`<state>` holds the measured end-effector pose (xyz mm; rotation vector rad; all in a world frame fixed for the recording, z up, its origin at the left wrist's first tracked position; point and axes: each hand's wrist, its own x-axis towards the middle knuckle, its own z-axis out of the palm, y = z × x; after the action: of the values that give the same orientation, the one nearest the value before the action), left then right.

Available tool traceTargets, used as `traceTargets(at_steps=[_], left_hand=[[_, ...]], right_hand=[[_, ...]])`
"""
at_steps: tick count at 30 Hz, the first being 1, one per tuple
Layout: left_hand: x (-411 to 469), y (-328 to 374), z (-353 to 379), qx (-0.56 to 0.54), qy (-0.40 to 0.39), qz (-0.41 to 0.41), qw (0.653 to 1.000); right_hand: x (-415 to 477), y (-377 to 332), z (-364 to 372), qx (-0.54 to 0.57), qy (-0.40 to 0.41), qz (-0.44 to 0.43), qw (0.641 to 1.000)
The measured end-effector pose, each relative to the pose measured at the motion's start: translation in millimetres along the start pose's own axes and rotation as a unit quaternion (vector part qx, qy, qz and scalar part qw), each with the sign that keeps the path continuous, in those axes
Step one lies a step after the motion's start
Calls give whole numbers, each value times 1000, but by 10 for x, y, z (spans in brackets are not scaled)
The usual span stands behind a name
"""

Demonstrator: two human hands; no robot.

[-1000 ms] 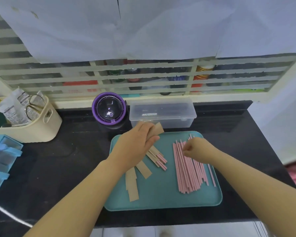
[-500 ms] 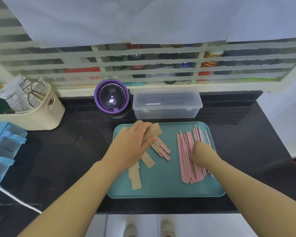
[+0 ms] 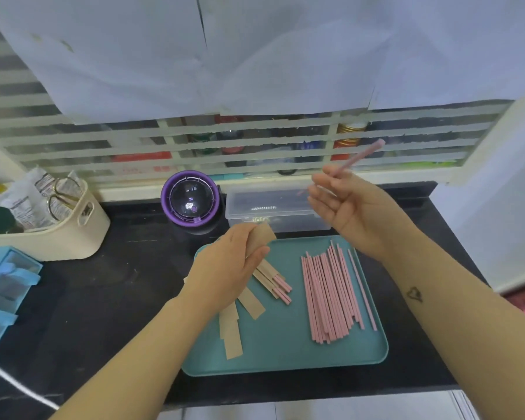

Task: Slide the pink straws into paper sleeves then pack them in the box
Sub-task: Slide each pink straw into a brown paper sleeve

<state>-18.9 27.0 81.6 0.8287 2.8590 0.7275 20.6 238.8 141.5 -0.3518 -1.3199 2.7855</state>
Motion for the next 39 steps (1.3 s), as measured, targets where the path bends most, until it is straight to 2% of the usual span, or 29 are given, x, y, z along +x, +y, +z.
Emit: traceTargets(at_steps=[3,6,10,13,20,25,28,32,39], left_hand=[[37,116,-61,-5,23,-7,1000],[70,210,-115,-20,36,-14,999],[86,322,-202,-39,47,0,998],[96,372,-246,-61,50,5,997],[154,464,-296,-187,7,-39,982],[212,472,-322,-230,35,-85,969],[249,473,-348,-279,21,-113,953],[255,463,-336,-286,5,-106,952],[243,439,-369,-402,-60,-88,910]], right_hand=[[-68,-210,224,-41,-1,-97,994],[-119,-237,353,-153,13,-165,974],[-184,-160,427,-294,52,-199,933],[-179,-152,408,-359,78,-215,905],[-155,-153,382,-410,67,-219,883],[-153,-137,396,-425,51,-223,876],[-162,-135,406,-419,44,-232,877],[-134,-129,419,-447,35,-224,866],[-108,-134,412,-470,51,-213,855]])
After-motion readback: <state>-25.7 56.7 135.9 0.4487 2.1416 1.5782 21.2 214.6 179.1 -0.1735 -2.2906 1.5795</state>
